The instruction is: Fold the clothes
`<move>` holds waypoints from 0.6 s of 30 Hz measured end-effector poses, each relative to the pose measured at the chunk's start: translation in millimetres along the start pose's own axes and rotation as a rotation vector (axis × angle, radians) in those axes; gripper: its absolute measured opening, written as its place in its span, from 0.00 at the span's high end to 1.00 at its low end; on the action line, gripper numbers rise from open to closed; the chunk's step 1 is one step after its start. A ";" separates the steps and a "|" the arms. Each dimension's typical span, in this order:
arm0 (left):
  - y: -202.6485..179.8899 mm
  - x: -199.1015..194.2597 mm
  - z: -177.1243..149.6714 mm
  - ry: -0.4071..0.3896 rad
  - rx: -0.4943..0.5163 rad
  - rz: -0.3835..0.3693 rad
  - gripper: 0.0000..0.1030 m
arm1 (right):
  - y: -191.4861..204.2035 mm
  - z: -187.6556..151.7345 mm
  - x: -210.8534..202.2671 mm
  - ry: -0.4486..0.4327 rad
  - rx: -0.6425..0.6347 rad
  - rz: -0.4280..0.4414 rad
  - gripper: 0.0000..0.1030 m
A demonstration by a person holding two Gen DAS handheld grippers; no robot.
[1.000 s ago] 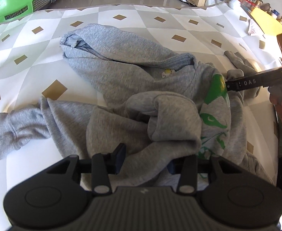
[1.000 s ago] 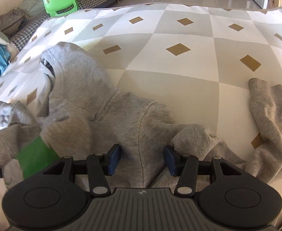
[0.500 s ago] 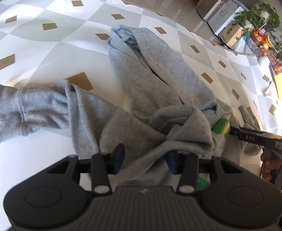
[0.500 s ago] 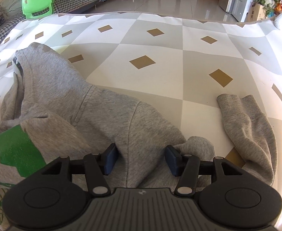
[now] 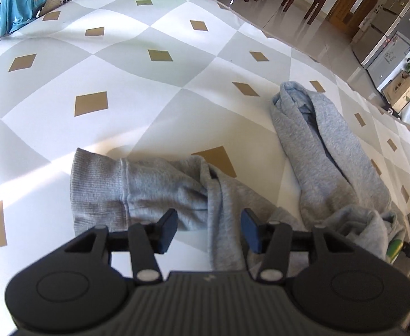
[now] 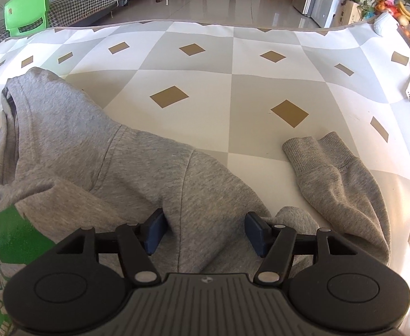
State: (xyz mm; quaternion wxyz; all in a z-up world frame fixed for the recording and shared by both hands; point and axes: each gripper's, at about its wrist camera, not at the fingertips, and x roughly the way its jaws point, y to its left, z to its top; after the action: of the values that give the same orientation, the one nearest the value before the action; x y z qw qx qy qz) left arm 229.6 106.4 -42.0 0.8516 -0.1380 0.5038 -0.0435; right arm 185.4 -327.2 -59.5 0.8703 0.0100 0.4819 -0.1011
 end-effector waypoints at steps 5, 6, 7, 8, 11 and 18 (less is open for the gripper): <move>-9.2 0.4 8.3 -0.045 0.034 0.025 0.40 | 2.8 0.3 0.2 -0.001 -0.001 -0.010 0.43; -9.6 2.1 9.1 -0.042 0.025 0.026 0.36 | 3.0 0.4 0.3 -0.001 -0.001 -0.009 0.42; -10.6 4.3 9.1 -0.038 0.013 0.028 0.34 | 3.0 0.4 0.4 -0.001 0.000 -0.009 0.42; -11.4 6.1 9.5 -0.036 0.010 0.033 0.34 | 3.0 0.5 0.5 -0.001 0.000 -0.008 0.42; -16.3 12.5 9.5 -0.045 0.025 0.079 0.26 | 2.9 0.4 0.4 -0.001 -0.001 -0.006 0.41; -14.4 33.7 6.2 -0.019 0.040 0.154 0.21 | 2.7 -0.8 0.5 -0.006 -0.009 0.001 0.41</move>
State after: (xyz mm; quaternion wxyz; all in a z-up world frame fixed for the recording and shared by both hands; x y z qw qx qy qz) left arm 252.4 86.6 -63.7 0.8598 -0.0824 0.5038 0.0134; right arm 185.5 -324.6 -60.5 0.8720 0.0058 0.4795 -0.0986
